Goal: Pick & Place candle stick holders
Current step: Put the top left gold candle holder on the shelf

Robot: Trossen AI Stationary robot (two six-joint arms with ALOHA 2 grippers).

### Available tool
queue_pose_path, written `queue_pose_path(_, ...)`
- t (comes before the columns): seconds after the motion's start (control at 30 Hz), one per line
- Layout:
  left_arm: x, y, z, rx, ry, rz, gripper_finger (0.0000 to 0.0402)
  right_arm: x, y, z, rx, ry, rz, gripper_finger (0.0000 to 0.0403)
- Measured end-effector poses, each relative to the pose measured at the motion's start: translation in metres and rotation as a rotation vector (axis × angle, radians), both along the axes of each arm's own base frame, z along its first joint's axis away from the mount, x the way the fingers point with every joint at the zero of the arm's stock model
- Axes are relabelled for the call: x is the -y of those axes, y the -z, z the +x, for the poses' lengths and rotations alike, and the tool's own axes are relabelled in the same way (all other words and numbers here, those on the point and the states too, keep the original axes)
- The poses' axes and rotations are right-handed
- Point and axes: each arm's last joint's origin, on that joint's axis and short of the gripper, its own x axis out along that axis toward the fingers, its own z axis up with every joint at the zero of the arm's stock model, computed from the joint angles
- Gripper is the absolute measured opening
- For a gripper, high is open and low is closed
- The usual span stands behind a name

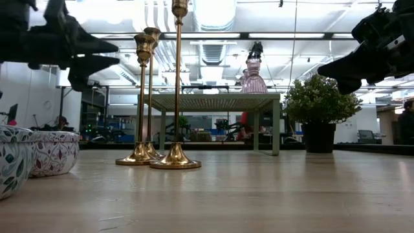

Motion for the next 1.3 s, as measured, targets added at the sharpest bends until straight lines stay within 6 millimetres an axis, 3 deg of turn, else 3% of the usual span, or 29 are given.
queue_pose_path(0.17, 0.003, -0.011, 0.025, -0.097, 0.006, 0.065, 0.0216, 0.000, 0.000, 0.000, 0.000, 0.000, 0.000, 0.0008)
queue_pose_path(0.4, 0.009, -0.007, 0.054, -0.273, 0.071, 0.178, 0.0238, 0.000, 0.000, 0.000, 0.000, 0.001, 0.000, 0.0008)
queue_pose_path(0.93, 0.011, -0.014, 0.068, -0.211, 0.088, 0.196, 0.0231, 0.000, 0.001, 0.000, -0.006, 0.001, -0.001, 0.0008)
queue_pose_path(1.3, 0.014, -0.010, 0.078, -0.175, 0.126, 0.184, 0.0166, 0.000, 0.001, 0.000, -0.006, 0.001, -0.001, 0.0008)
